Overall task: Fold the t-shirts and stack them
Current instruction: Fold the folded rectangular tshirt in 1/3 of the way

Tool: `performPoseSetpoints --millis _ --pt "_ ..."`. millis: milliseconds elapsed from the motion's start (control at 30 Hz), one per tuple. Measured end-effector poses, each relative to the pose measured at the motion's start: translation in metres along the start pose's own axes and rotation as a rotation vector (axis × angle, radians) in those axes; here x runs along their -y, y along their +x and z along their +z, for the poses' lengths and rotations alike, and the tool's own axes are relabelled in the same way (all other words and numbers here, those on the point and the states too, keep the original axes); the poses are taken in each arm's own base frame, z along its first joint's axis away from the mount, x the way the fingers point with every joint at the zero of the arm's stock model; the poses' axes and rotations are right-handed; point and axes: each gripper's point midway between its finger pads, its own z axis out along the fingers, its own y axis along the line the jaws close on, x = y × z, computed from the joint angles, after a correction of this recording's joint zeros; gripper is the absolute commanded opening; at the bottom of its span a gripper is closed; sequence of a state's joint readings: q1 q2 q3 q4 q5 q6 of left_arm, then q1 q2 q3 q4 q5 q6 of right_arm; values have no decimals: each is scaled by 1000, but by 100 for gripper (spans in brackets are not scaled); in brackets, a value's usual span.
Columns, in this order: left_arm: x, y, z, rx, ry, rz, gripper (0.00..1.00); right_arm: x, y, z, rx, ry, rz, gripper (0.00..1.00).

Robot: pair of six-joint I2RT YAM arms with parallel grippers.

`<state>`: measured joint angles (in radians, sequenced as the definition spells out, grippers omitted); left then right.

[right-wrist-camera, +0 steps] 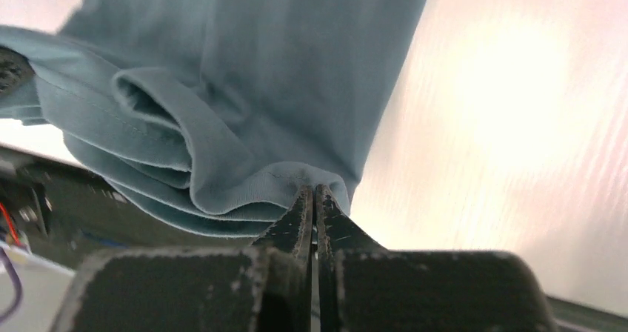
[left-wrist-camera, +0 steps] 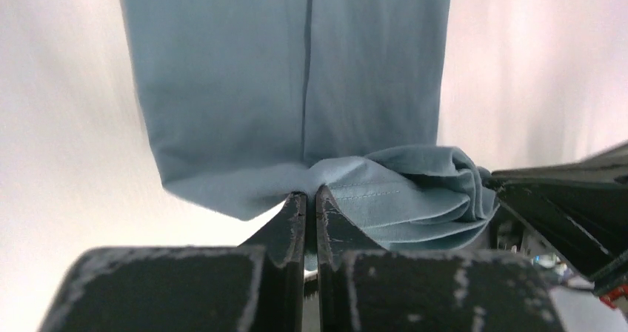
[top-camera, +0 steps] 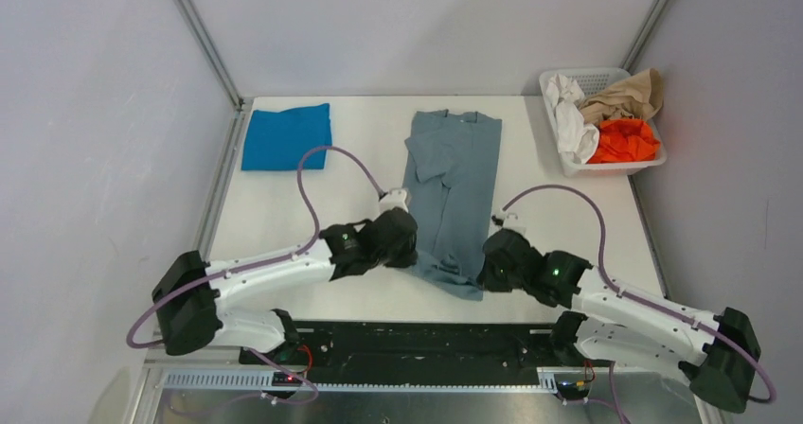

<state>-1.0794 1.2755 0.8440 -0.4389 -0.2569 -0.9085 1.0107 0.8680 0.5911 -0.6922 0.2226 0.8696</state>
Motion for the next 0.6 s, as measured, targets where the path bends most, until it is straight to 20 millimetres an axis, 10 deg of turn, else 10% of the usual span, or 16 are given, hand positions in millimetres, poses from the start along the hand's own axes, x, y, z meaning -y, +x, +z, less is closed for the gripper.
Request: performPoseSetpoints --millis 333,600 --pt "-3 -108 43 97 -81 4 0 0 -143 11 250 14 70 0" --pt "-22 -160 78 94 -107 -15 3 21 -194 42 266 17 77 0"
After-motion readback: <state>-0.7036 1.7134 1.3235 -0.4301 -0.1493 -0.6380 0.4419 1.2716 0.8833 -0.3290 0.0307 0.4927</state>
